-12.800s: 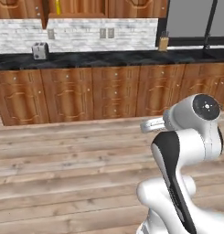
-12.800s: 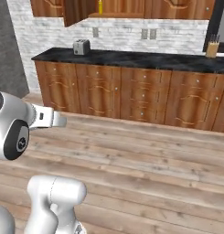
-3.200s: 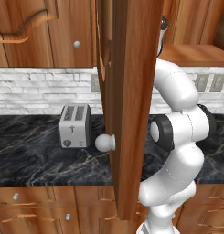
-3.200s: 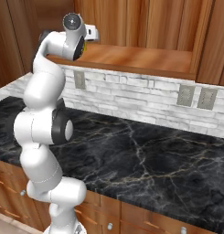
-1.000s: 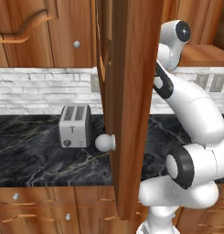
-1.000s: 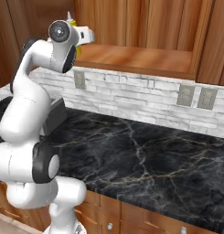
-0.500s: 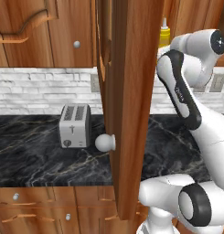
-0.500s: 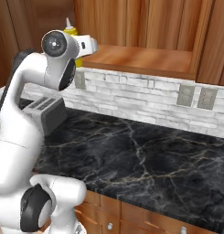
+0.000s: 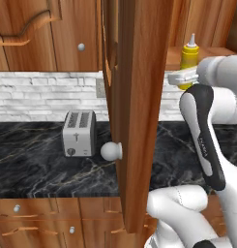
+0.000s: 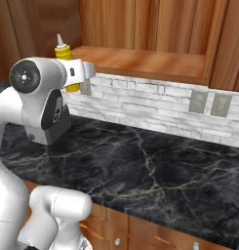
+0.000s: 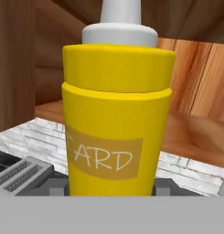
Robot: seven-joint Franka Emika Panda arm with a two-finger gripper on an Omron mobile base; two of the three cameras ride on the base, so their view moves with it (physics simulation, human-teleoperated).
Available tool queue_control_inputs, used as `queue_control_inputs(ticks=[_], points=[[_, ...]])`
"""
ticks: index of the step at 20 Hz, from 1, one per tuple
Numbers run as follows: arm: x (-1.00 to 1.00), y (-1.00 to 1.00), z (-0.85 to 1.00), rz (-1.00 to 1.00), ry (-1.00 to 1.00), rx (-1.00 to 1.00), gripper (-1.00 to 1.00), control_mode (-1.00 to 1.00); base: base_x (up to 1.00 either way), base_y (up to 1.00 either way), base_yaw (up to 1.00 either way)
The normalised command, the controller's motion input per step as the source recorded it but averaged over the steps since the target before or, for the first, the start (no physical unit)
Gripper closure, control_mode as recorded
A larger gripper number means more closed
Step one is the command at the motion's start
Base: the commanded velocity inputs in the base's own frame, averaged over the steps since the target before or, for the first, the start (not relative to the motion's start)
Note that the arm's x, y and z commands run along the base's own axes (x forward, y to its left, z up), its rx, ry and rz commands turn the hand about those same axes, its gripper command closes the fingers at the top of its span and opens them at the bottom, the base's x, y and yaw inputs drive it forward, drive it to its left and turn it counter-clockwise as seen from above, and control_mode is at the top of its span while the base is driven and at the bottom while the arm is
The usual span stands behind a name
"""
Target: Take 2 condiments from the cabinet and move them on the counter near the stove.Make sure the condiments are lined up with each other, next to each other.
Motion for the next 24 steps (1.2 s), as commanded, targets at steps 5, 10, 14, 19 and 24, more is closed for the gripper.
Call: queue_control_inputs(ticks=[5,10,14,19,24], points=[[-0.99,0.00,-0.27,-0.02,-0.09,0.00,1.00,-1.00,0.00,0.00,0.00],[-0.72,0.00,-0.08,-0.02,-0.06,0.00,1.00,-1.00,0.00,0.00,0.00],[-0.23,0.00,0.00,-0.03,0.02,0.00,1.00,-1.00,0.00,0.00,0.00],[0.00,0.00,0.00,0.00,0.08,0.00,1.00,-1.00,0.00,0.00,0.00],[0.00,0.00,0.00,0.00,0.03,0.00,1.00,1.00,-0.10,0.00,0.01]])
